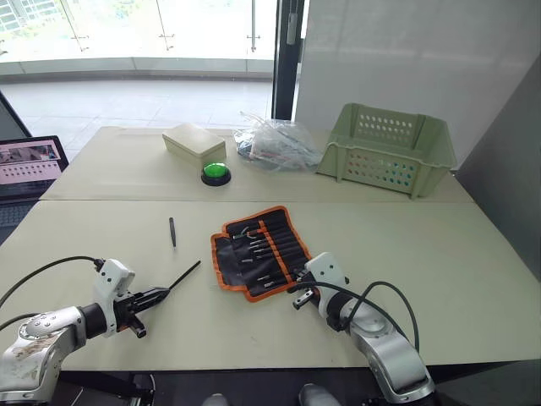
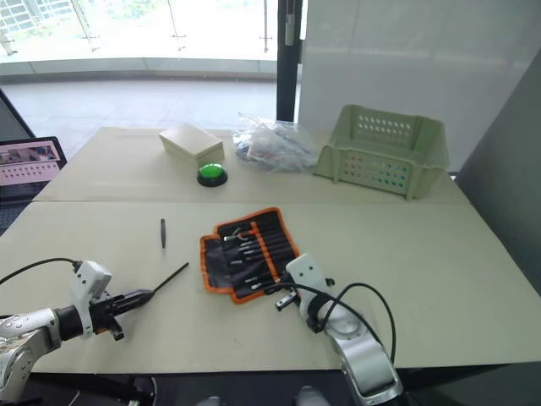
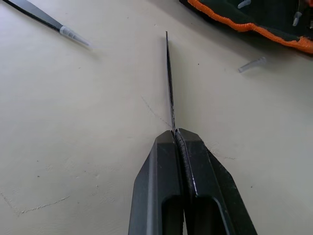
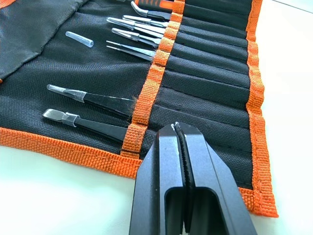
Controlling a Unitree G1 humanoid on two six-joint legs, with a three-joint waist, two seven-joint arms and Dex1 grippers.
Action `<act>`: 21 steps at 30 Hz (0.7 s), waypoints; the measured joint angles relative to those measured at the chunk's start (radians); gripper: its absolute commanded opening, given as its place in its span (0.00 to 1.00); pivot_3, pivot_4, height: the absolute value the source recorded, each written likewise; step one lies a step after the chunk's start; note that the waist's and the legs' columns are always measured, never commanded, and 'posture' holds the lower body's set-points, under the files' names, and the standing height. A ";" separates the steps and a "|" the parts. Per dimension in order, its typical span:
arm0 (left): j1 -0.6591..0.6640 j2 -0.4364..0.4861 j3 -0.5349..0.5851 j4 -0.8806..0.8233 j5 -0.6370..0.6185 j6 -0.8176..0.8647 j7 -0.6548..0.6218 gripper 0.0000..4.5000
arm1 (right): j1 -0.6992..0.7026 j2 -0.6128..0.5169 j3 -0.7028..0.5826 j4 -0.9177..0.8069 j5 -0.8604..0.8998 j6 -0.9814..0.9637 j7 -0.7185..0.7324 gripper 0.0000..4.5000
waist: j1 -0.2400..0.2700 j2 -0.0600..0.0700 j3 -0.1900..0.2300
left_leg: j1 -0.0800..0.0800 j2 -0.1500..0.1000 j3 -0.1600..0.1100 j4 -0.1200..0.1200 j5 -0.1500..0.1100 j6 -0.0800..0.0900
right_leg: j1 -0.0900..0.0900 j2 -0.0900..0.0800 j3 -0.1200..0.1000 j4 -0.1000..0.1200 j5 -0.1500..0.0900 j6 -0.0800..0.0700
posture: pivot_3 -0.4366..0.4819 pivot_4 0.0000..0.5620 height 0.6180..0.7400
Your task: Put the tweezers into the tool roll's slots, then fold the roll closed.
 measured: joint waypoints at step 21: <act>0.179 0.009 0.207 -0.033 0.294 -0.232 0.294 0.14 | -0.048 -0.023 0.010 0.034 0.002 -0.010 0.043 0.00 | -0.003 -0.006 0.001 | 0.001 0.005 0.002 -0.001 0.000 0.000 | -0.001 0.003 0.000 -0.001 0.001 -0.003 | 0.48 0.27 0.78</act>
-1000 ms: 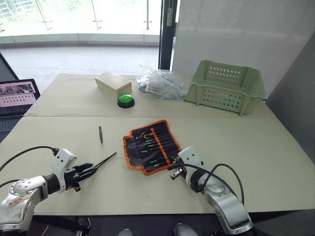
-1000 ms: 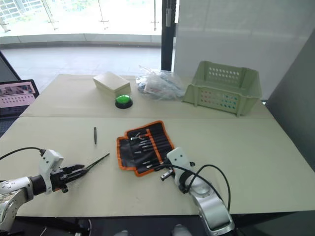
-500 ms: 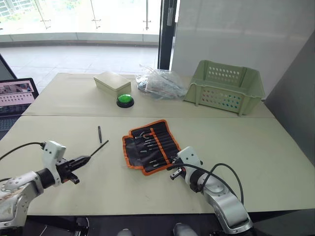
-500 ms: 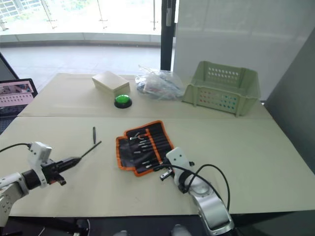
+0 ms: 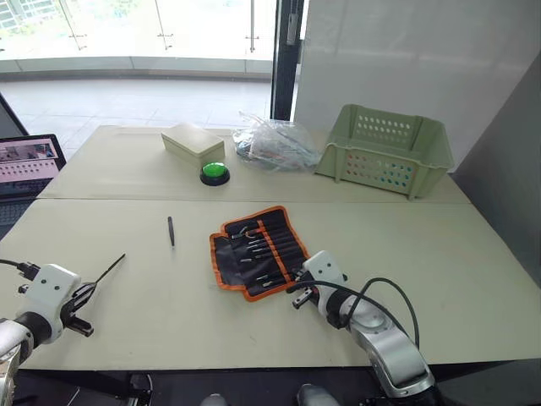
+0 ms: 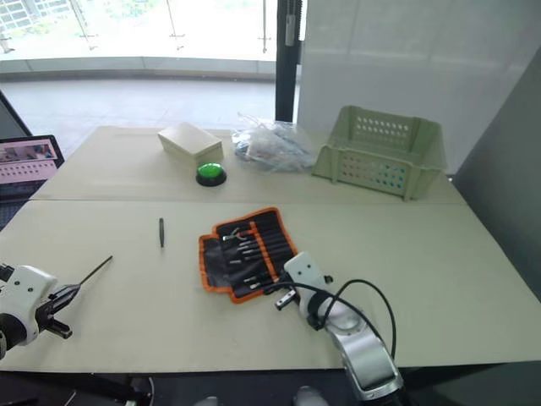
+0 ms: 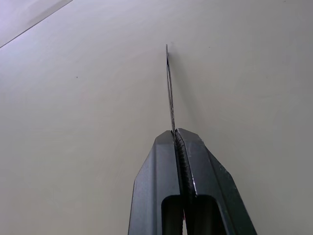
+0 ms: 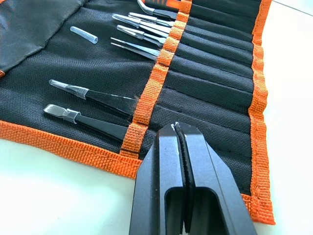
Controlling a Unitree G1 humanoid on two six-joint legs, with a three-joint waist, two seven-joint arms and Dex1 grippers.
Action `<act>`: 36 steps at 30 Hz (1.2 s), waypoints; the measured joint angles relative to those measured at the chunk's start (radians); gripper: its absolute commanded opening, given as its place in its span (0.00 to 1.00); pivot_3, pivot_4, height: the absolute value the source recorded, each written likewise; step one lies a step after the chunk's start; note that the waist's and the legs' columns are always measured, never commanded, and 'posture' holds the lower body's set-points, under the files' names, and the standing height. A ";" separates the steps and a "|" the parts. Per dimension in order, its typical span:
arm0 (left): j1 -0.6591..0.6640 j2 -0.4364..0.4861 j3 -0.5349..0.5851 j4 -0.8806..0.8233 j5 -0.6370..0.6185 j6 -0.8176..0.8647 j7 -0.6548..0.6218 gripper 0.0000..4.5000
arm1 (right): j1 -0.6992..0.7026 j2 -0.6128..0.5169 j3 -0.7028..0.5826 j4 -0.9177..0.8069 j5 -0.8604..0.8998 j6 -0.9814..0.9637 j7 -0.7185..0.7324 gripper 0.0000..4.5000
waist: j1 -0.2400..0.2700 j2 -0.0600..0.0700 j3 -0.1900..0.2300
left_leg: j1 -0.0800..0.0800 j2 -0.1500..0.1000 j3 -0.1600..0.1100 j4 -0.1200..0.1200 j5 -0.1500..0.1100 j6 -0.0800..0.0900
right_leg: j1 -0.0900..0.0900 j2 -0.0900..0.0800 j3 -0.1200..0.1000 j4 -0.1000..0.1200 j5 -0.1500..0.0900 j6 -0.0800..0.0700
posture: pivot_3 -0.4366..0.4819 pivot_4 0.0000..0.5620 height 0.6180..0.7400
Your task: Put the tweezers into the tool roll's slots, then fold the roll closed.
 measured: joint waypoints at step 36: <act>-0.121 -0.023 -0.023 0.238 -0.152 0.013 -0.105 0.65 | -0.012 -0.012 0.006 0.025 -0.002 -0.014 0.026 0.00 | 0.006 0.005 -0.001 | 0.006 0.007 0.000 -0.002 0.000 0.000 | 0.002 0.008 0.002 0.001 0.000 -0.006 | 0.48 0.27 0.78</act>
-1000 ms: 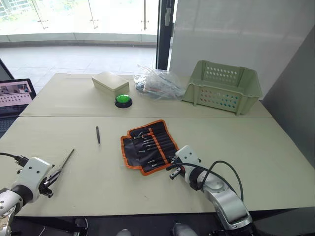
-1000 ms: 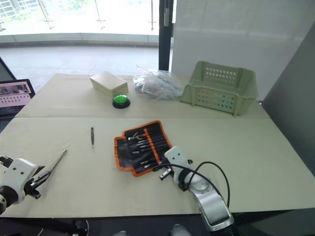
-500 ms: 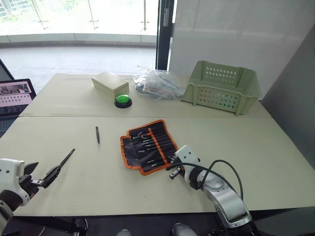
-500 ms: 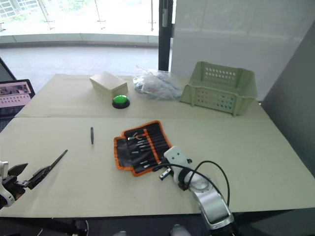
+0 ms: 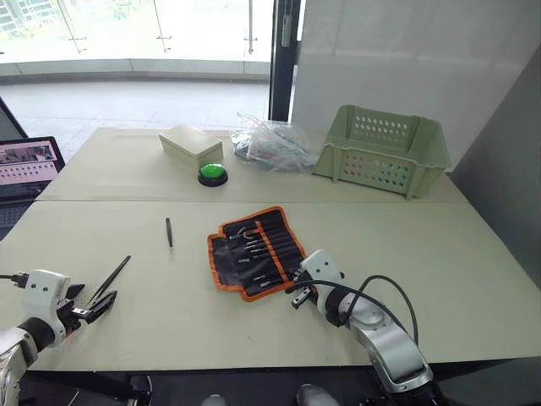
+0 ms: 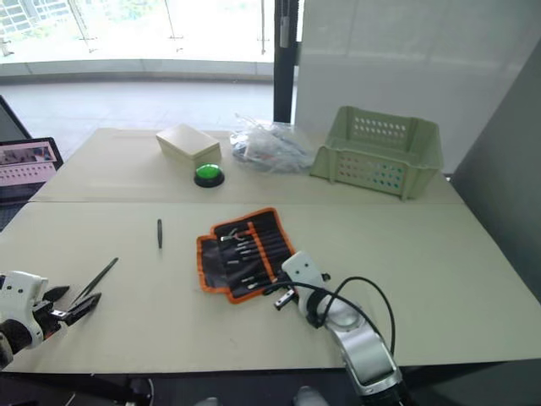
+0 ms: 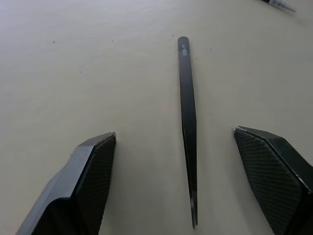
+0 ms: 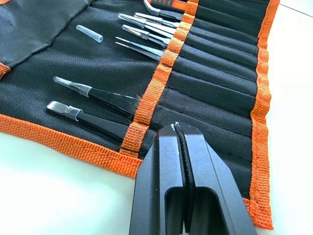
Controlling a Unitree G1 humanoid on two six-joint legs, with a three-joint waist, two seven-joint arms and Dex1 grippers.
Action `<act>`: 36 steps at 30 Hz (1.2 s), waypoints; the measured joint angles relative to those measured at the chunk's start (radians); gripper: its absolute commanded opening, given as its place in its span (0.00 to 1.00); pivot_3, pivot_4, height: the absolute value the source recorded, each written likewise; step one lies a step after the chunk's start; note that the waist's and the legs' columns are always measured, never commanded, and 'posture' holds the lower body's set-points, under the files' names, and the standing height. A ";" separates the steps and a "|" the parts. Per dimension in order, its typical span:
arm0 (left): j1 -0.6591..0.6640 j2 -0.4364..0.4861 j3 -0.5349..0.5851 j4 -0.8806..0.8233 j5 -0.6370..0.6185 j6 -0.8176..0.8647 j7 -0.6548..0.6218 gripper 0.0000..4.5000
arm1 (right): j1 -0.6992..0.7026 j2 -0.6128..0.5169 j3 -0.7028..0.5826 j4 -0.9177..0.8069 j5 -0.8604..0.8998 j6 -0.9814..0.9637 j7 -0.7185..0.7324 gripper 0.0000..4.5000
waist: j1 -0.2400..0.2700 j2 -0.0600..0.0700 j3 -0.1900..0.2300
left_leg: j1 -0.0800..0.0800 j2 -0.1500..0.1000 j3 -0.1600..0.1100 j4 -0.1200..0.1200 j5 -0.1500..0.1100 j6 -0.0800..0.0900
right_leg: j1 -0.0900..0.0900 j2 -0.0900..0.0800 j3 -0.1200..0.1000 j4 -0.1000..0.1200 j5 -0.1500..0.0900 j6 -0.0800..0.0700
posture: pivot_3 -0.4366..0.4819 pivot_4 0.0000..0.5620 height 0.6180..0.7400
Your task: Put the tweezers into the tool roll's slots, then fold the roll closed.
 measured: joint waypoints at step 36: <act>-0.362 0.165 -0.266 -0.391 -0.232 0.448 -0.105 0.01 | -0.019 0.001 0.000 0.007 0.002 0.000 0.009 0.00 | -0.006 -0.009 0.003 | -0.003 0.001 -0.001 -0.001 0.000 0.000 | -0.003 0.002 0.000 0.000 -0.003 0.006 | 0.48 0.27 0.78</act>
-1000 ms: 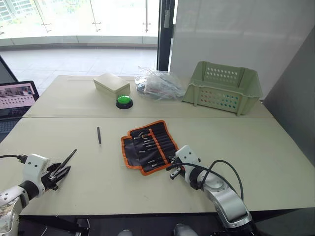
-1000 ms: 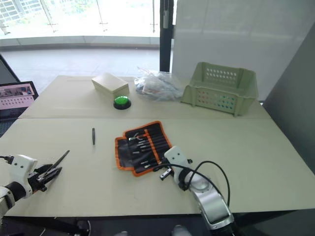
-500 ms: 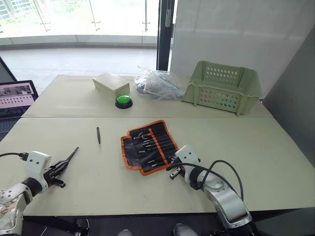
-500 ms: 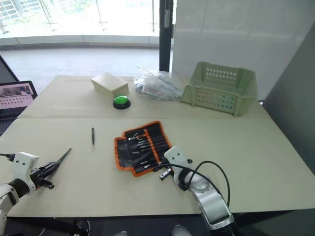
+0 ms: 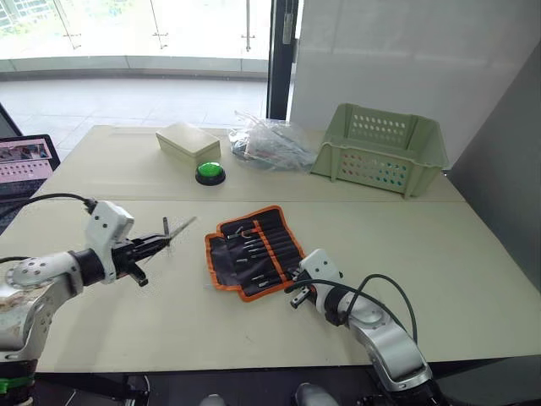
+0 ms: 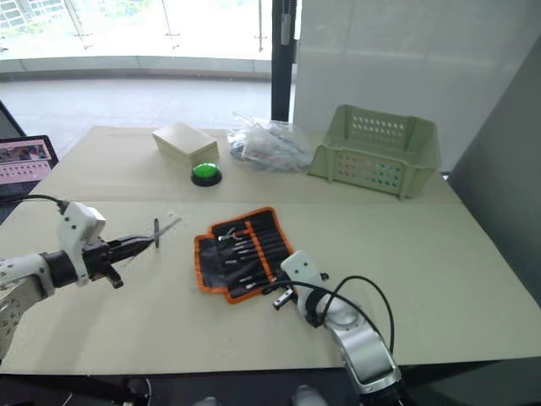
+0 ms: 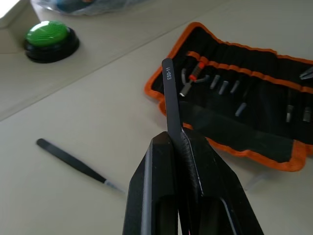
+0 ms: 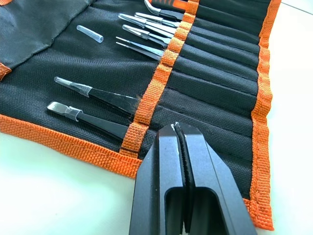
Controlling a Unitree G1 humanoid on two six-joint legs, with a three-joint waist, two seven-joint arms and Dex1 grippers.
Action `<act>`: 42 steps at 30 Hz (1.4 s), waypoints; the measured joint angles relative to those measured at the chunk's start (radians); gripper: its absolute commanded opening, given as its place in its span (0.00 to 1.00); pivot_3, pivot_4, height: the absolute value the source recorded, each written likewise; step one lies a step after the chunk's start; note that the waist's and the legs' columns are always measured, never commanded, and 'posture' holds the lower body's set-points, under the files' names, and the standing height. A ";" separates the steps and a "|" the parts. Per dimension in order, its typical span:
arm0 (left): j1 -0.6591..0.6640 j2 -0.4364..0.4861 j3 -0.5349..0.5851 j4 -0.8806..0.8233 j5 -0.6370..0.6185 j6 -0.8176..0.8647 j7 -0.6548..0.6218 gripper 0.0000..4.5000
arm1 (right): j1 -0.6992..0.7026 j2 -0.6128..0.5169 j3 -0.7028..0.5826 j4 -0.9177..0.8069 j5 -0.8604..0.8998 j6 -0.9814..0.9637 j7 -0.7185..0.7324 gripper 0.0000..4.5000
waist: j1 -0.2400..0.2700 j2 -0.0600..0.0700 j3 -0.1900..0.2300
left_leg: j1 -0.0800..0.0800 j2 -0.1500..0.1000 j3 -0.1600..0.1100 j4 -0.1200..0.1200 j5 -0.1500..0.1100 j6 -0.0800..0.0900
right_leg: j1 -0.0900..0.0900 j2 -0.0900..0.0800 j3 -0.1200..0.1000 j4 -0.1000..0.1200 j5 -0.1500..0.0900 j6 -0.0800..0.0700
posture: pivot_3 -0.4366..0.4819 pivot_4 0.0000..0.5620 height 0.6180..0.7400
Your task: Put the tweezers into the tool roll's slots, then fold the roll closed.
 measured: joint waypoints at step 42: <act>-0.453 -0.243 -0.633 0.289 0.511 -0.208 -0.239 0.01 | 0.047 0.001 -0.011 -0.057 0.000 0.010 -0.052 0.00 | 0.018 0.003 0.003 | -0.006 -0.002 0.000 0.003 0.000 0.000 | -0.003 0.000 0.003 0.000 0.002 -0.003 | 0.48 0.27 0.78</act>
